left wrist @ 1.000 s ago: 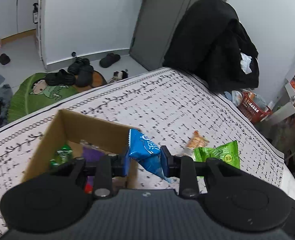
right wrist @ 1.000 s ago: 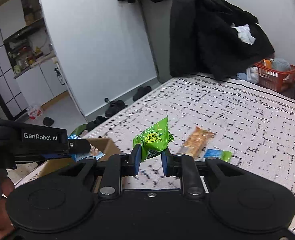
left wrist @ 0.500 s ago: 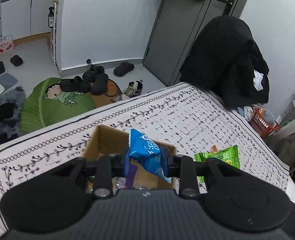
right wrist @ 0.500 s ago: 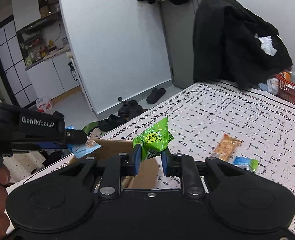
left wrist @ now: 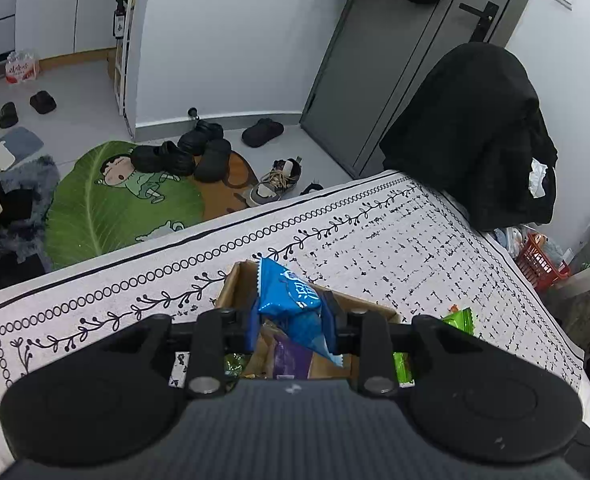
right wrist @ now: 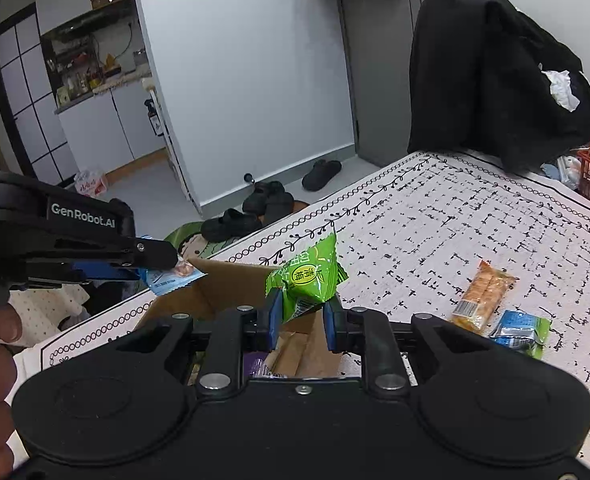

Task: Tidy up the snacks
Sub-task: 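Lift both held packs and carry them over the cardboard box, then open both tools to drop the blue and green packs into the box, then grasp the orange wafer bar with the left tool while the right tool grasps the blue-green pack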

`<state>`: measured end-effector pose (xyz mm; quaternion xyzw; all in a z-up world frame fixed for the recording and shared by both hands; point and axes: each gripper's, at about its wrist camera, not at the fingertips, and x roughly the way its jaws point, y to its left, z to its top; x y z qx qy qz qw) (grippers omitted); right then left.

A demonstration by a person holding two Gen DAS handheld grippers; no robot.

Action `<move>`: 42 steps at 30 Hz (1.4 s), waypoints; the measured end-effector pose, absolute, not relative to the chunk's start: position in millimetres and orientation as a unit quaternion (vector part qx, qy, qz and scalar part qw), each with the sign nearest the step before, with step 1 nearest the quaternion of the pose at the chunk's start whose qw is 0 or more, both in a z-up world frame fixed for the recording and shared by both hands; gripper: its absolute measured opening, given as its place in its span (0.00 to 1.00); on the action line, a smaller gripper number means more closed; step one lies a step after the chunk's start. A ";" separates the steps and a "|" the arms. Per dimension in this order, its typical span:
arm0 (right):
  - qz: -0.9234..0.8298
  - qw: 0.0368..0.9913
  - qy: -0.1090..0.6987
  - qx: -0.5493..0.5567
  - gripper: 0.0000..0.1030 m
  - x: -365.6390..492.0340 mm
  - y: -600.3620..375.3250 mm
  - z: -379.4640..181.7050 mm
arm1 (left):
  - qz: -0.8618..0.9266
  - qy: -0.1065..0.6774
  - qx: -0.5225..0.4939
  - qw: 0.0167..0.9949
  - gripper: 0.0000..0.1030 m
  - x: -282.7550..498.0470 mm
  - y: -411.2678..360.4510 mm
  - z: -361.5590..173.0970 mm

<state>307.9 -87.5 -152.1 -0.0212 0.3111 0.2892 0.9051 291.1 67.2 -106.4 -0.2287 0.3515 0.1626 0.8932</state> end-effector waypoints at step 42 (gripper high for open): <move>0.198 0.912 0.360 0.024 0.75 335.5 -161.3 -167.4 | 0.164 0.397 -0.167 0.887 0.82 319.7 22.3 -116.2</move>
